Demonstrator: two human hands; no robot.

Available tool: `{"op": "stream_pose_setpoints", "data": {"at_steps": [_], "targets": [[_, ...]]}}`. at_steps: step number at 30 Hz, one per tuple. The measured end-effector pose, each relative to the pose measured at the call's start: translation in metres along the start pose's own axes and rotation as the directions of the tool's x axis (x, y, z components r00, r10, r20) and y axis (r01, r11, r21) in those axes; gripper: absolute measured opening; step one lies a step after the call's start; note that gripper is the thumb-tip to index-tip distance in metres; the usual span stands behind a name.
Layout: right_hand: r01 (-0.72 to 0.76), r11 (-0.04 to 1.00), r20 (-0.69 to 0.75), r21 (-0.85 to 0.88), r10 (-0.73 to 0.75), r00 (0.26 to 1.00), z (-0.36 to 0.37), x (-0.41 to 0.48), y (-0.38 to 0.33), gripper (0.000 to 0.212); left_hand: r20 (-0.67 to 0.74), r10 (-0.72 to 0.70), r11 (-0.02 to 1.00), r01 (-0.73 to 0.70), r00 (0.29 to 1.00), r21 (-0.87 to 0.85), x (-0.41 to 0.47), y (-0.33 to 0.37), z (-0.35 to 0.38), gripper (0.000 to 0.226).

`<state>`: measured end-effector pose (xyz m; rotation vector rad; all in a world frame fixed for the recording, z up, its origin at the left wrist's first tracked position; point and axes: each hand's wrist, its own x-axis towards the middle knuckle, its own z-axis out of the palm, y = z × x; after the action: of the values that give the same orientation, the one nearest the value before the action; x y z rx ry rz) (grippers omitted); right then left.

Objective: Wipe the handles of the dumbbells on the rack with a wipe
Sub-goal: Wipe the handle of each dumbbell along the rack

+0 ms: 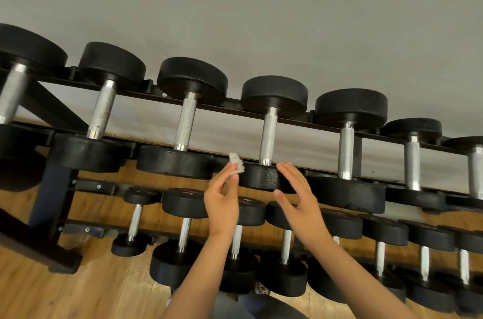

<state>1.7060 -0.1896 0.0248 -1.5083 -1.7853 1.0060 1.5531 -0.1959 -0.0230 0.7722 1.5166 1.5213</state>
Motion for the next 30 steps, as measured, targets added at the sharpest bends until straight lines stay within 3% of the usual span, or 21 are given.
{"op": "stream_pose_setpoints", "data": {"at_steps": [3,6,11,30], "targets": [[0.018,1.000,-0.013,0.008,-0.018,1.000,0.001,0.000,0.002,0.051,0.017,0.192,0.968,-0.193,0.981,0.162,-0.009,0.007,0.008,0.031],[0.023,1.000,-0.011,0.010,-0.023,1.000,0.001,-0.001,0.001,0.051,0.066,0.283,0.927,-0.291,0.957,0.237,-0.019,0.012,0.010,0.033],[0.018,1.000,-0.008,0.010,-0.018,1.000,0.000,-0.001,0.002,0.051,0.199,0.307,0.889,-0.356,0.930,0.288,-0.027,0.020,0.008,0.035],[0.052,0.997,-0.093,0.052,-0.047,0.995,0.006,-0.001,0.002,0.058,0.368,0.311,0.757,-0.463,0.876,0.461,-0.006,0.040,0.007,0.028]]}}
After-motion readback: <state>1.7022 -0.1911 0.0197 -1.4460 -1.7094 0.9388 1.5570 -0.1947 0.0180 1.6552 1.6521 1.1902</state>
